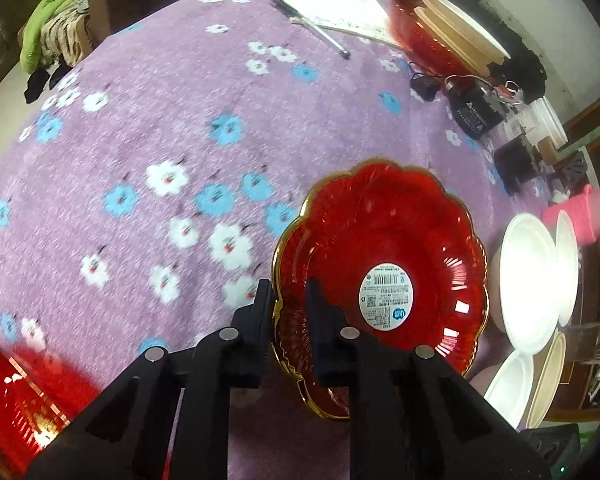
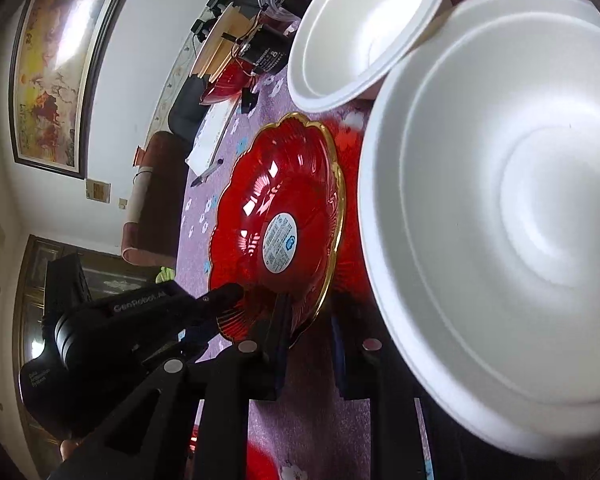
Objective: Organize plates and bowls
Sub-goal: 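Lift the small red plate with both grippers toward the wedding plate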
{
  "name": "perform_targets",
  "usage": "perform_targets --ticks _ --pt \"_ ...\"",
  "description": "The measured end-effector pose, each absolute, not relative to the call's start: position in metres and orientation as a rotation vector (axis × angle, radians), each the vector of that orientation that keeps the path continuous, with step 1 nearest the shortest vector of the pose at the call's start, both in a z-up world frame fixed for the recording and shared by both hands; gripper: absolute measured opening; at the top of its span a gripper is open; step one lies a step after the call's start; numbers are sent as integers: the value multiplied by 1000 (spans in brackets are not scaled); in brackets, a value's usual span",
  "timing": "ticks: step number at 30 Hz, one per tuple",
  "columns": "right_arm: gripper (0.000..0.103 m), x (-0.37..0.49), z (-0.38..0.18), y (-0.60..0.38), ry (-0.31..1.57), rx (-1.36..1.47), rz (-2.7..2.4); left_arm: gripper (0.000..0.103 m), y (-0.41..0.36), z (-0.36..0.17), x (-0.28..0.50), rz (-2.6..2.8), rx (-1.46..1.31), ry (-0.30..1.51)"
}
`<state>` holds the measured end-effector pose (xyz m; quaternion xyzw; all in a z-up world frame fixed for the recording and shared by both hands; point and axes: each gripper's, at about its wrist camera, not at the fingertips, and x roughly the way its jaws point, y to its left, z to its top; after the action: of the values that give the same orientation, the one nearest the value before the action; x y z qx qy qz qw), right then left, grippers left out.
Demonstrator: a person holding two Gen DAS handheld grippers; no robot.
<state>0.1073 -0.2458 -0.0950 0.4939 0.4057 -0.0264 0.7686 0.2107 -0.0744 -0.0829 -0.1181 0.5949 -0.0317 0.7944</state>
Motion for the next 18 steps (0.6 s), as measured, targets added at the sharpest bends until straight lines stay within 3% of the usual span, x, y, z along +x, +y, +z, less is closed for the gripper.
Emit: perform_targets --ticks 18 --pt "15 75 -89 -241 915 1011 -45 13 -66 -84 170 -110 -270 1292"
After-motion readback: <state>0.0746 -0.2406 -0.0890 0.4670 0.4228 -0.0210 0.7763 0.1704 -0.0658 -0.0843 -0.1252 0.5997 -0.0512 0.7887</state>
